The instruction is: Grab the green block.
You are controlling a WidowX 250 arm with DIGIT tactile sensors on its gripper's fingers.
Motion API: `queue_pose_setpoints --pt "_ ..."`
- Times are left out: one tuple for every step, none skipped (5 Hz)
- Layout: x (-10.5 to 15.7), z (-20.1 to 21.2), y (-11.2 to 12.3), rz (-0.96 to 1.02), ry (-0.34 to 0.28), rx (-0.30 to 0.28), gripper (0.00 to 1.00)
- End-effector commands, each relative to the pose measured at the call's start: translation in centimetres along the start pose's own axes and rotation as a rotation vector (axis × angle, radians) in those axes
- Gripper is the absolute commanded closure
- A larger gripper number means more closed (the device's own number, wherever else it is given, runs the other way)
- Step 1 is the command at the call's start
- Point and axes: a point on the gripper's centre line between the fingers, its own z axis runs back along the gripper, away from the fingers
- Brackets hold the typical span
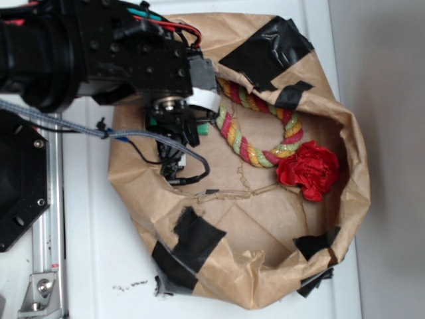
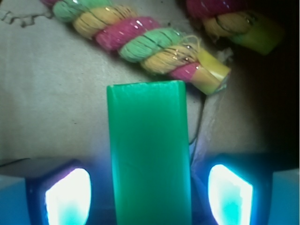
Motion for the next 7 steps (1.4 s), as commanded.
queue_pose_setpoints --pt "1.5 0.1 0.1 -0.009 -0.072 0.009 1.00" --pt "1.7 -1.0 0.1 -0.027 -0.052 0.014 1.00" --pt "1.9 -0.3 -0.2 -0.036 -0.051 0.021 1.00" --pt "2.4 2.4 -0.2 -0.043 -0.071 -0.005 1.00" --pt "3.4 7.5 -0.8 -0.061 -0.150 -0.017 1.00" --pt "4.2 12.7 -1.2 -0.065 -0.199 -0.036 1.00" --pt "5.0 14.5 -2.3 -0.096 -0.183 -0.055 1.00"
